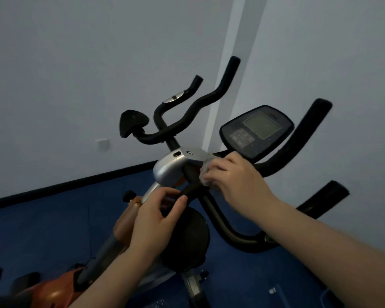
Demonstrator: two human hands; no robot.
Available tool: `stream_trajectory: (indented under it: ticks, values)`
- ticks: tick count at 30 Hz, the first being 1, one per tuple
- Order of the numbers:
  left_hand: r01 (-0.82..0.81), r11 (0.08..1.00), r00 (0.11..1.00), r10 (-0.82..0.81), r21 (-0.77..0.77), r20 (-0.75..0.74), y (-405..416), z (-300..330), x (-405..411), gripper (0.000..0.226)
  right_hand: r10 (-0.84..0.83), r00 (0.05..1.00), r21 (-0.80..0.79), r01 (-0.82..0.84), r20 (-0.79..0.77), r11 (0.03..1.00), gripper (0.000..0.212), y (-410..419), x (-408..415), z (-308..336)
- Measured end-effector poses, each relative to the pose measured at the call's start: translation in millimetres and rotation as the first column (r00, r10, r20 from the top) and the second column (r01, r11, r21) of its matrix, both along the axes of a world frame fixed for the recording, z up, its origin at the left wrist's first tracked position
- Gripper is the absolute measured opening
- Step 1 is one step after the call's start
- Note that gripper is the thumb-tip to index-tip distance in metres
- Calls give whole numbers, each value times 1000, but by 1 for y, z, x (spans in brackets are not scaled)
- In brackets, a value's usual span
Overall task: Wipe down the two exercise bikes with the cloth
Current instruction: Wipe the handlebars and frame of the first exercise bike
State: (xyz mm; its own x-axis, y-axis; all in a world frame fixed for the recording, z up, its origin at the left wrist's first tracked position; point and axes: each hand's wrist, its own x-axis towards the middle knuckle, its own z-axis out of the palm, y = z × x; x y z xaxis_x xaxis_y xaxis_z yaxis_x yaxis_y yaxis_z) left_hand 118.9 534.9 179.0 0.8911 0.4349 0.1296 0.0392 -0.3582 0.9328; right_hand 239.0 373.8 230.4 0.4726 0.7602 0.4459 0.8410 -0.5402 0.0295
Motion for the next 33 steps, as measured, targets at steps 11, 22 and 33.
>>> stream_trajectory:
  ticks: [11,22,33]
  values:
    - [312,929,950,-309,199,-49,-17,51,80,23,-483,851,470,519,-205,714,21,-65,3,67]
    - [427,869,899,-437,251,-15,-30,42,98,28,-664,619,496,769,-420,403,16,-42,8,27]
    - [509,852,860,-511,123,-19,-29,36,108,25,-604,635,473,769,-481,431,15,-35,-13,43]
